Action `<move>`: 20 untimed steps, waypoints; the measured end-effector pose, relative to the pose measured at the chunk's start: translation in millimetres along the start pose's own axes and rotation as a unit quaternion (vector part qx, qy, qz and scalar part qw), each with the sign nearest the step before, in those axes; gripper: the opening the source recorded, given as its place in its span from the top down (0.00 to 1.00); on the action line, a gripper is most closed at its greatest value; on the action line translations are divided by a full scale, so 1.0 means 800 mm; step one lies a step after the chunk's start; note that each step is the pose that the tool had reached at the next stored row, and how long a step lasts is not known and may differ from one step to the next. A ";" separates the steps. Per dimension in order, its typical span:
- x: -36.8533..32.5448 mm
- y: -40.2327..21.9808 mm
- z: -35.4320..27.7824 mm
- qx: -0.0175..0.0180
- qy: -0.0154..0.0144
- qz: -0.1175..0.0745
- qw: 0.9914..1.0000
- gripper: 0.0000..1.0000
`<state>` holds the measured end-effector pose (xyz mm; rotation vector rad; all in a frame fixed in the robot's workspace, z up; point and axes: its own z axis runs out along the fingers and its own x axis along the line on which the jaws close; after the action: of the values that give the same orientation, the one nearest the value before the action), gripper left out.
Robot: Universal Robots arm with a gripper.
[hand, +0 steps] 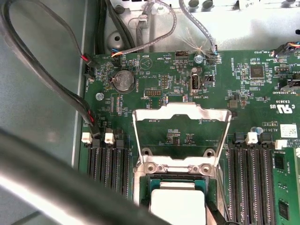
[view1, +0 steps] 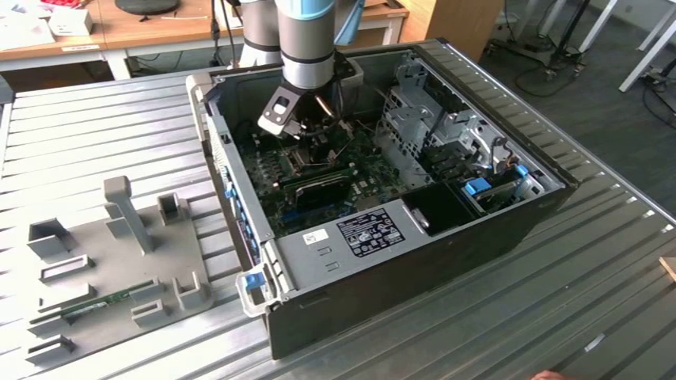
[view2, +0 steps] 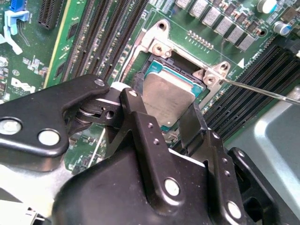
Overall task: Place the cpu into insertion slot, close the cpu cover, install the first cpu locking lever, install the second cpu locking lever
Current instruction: 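Place the cpu into insertion slot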
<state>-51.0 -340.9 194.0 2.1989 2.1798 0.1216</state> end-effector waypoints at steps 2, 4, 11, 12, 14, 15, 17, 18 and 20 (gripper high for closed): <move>-0.0001 0.0000 -0.0002 0.000 0.000 0.000 1.000 0.46; -0.0001 -0.0001 -0.0003 0.000 0.000 0.000 1.000 0.46; 0.0002 -0.0001 -0.0002 0.000 0.000 0.000 1.000 0.46; 0.0002 -0.0001 0.0000 0.000 0.000 0.000 1.000 0.46; 0.0002 -0.0002 0.0011 0.000 0.000 0.000 1.000 0.46; 0.0001 -0.0003 0.0015 0.000 0.000 0.000 1.000 0.46; 0.0000 -0.0003 0.0021 0.000 0.000 0.000 1.000 0.46; 0.0000 -0.0003 0.0024 0.000 0.000 0.000 1.000 0.46; 0.0001 -0.0004 0.0027 0.000 0.000 0.000 1.000 0.46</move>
<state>-51.0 -340.8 191.8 2.2000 2.1802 0.1223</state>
